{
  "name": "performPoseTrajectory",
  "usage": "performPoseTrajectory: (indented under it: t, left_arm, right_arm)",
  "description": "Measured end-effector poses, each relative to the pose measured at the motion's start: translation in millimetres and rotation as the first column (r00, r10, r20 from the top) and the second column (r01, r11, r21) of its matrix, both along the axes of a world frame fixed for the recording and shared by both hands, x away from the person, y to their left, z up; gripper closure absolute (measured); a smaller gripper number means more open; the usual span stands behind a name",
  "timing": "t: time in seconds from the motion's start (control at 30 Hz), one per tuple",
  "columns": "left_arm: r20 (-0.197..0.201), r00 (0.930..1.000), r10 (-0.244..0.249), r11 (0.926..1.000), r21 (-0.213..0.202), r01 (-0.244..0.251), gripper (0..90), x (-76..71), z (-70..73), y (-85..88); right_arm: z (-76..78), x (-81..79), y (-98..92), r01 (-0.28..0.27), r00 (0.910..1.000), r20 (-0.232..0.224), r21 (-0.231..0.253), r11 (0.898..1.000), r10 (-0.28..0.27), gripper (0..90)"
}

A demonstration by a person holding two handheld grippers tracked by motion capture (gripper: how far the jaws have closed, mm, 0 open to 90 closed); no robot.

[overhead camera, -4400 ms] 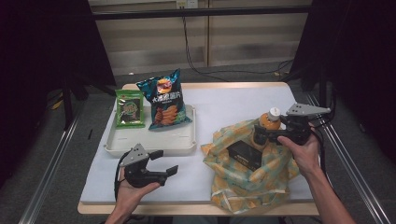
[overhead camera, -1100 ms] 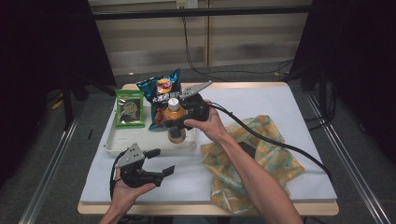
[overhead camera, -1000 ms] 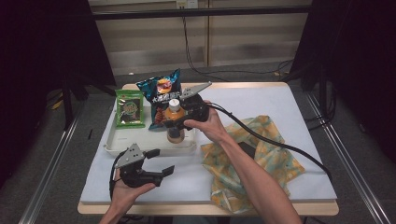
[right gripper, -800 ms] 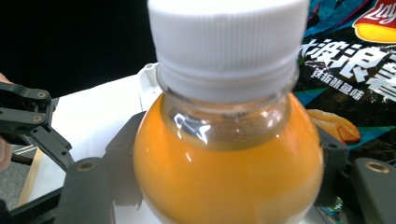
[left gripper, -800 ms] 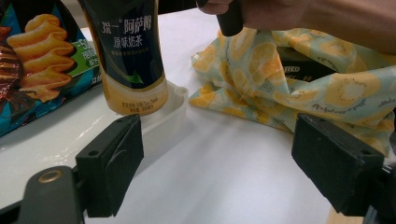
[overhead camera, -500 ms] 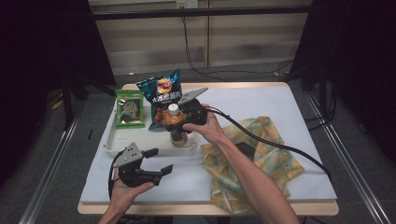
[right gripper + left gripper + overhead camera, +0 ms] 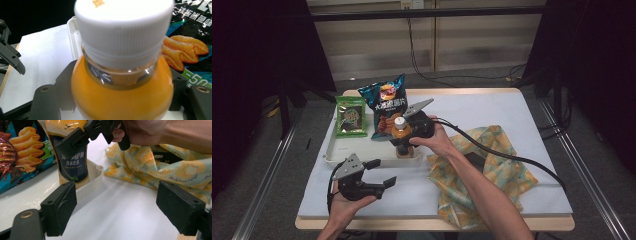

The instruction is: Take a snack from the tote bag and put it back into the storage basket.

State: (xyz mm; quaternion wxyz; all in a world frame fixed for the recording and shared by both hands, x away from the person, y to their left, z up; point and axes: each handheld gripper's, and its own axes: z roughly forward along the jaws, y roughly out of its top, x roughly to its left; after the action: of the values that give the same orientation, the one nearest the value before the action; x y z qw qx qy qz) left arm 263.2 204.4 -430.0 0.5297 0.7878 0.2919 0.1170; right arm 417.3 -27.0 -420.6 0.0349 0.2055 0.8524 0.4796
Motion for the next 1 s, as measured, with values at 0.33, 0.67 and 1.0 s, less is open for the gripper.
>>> performPoseTrajectory:
  t: [0.33,0.67,1.0]
  left_arm:
    - [0.003,0.9999,-0.011,0.9999,-0.008,0.011,16.7,-0.4,-0.5,-0.7]
    - [0.004,1.0,0.001,1.0,0.003,-0.001,16.7,-0.4,0.9,-2.9]
    - [0.004,0.9999,0.01,0.9998,-0.018,-0.01,16.7,4.7,1.5,-4.0]
  right_arm:
    - [5.4,-3.1,-6.3,0.066,0.9966,0.048,0.034,0.997,-0.068,6.3]
    - [39.2,-23.0,-33.9,0.065,0.9919,0.105,0.067,0.996,-0.072,2.1]
    - [49.9,-43.8,-88.2,0.125,0.9812,0.134,0.108,0.986,-0.139,1.0]
